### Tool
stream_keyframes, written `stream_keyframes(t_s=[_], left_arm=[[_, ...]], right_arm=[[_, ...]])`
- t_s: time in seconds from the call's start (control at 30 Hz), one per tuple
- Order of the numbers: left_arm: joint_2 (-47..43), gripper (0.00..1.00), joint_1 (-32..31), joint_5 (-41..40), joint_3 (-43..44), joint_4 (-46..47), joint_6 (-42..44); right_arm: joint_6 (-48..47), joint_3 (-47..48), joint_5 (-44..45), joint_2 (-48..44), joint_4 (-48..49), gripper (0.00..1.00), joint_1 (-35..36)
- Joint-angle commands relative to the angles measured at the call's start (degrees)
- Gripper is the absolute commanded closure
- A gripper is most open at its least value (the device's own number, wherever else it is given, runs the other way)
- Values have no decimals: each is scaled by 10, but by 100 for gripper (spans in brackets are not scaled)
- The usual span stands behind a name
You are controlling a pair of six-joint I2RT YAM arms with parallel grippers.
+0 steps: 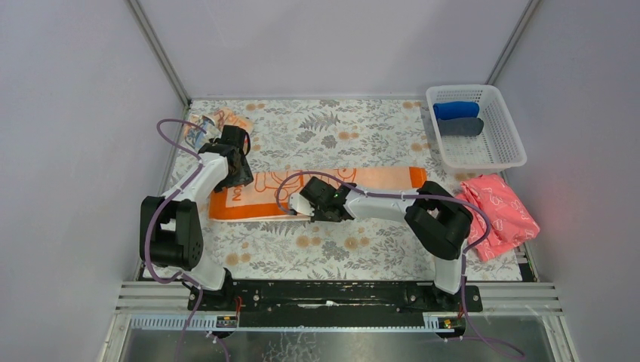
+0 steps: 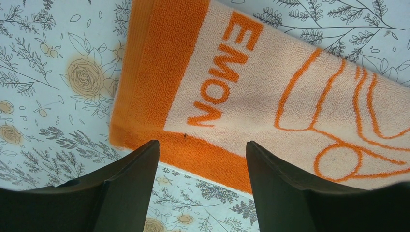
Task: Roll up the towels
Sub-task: Fold the towel at the center of the board.
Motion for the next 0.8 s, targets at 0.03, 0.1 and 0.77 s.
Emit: stream_keyframes(t_s=[0.03,0.1,0.77], left_arm=[[4,34,6,-3,-7,23,5],[11,34,8,-3,-7,21,4],[123,38,79,-15,-10,5,2]], right_arm=[[5,3,-6,-44,-27,92,7],[8,4,-7,-48,-32,92,7],[39,-14,-61,-27,-40,81,10]])
